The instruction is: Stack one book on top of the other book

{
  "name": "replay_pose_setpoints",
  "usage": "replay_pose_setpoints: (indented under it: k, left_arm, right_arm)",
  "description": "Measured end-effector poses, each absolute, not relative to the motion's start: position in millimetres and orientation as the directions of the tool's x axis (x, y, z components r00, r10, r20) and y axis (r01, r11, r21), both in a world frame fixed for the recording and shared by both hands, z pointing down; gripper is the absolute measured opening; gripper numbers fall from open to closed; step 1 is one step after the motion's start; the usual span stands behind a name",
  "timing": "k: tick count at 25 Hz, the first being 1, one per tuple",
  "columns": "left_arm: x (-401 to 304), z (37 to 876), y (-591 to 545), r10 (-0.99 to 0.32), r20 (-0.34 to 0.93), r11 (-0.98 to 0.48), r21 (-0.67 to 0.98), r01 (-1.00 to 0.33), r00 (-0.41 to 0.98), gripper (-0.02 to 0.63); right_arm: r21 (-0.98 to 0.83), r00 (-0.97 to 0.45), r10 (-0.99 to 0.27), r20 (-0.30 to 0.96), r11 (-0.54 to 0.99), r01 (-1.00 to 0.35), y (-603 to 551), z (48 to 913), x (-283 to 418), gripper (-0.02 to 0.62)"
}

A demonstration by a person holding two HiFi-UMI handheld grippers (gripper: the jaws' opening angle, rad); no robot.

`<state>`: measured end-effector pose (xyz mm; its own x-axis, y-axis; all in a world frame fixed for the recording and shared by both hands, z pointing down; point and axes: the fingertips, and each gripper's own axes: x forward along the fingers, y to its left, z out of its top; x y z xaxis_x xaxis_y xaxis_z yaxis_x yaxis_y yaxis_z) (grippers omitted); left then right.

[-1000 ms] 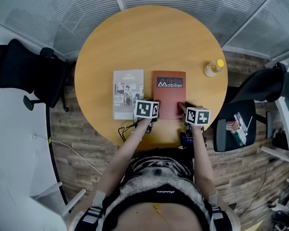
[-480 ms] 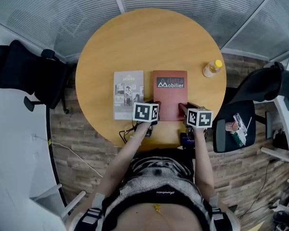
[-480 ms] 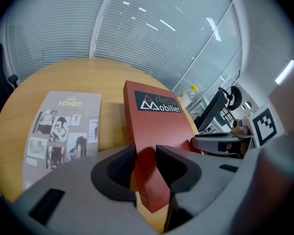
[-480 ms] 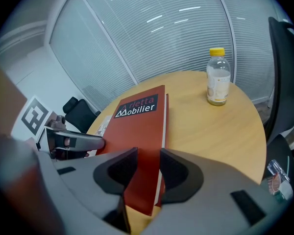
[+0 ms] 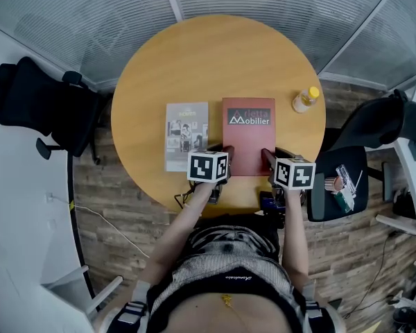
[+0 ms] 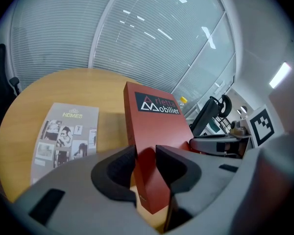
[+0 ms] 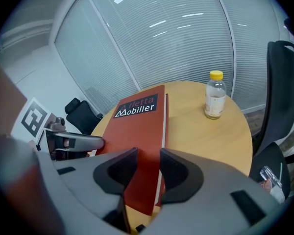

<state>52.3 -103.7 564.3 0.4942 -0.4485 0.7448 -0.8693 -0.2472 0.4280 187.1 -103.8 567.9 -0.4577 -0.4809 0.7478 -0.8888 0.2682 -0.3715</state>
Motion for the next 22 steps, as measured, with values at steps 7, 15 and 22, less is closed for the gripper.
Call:
replay_pose_setpoints:
  k: [7,15,22]
  left_arm:
    - [52.8,537.7,-95.3,-0.482,0.712,-0.257,0.443,-0.859,0.511,0.123]
    - [67.2,512.4,-86.4,-0.533,0.672,-0.25,0.455,-0.855,0.514,0.112]
    - [67.9,504.9,-81.1,-0.551,0.665,-0.253,0.443,-0.86,0.505,0.109]
  right_arm:
    - [-0.359,-0.463,-0.492,0.737,0.296,-0.885,-96.8,540.2,187.2,0.152]
    - [-0.371,-0.489,-0.506,0.71,0.321,-0.871,-90.7,518.8,203.1,0.152]
    - [-0.372,-0.494,-0.514,0.701,0.327,-0.869,-83.6,511.3,204.5,0.152]
